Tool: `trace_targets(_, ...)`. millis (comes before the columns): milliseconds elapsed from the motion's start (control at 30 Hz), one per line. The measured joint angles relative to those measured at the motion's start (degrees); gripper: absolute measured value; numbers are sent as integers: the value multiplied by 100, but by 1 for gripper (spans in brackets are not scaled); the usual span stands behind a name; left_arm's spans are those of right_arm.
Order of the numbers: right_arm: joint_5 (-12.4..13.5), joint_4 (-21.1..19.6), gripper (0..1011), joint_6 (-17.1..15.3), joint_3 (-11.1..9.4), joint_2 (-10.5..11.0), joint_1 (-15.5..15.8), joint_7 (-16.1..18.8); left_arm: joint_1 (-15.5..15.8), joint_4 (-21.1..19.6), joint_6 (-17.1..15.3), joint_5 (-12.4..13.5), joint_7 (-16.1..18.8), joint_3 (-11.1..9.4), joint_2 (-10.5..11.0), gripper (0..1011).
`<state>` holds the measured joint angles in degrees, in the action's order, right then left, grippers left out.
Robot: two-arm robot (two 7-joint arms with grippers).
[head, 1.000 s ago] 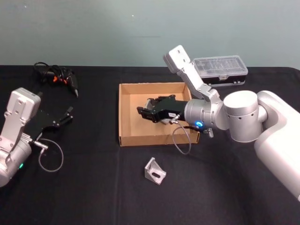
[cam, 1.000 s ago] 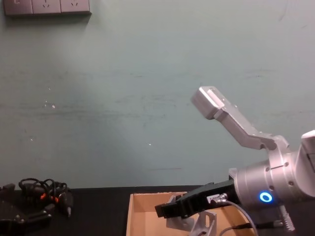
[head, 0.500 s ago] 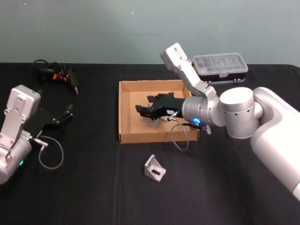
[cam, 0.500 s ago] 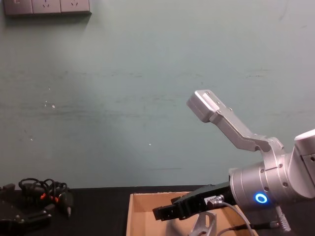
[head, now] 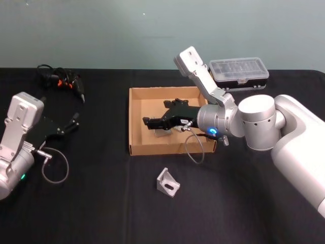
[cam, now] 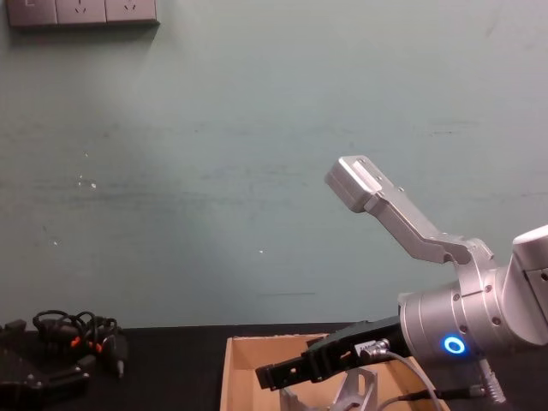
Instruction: Use one hand to pick up the angle iron from the table and place it into the box.
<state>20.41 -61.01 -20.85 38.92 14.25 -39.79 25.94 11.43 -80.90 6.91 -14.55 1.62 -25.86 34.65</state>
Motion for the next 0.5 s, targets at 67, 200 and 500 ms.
trace_targets(67,1,-1,1003,1,0,2,1,-1,0,0,0,0,0,0,0,1000)
trace_targets(200,3,-4,1000,3,0,3,3,-2,0,0,0,0,0,0,0,1000)
trace_targets(500,-17,-203,1000,3,-51,95,106,2,0,0,0,0,0,0,0,1000)
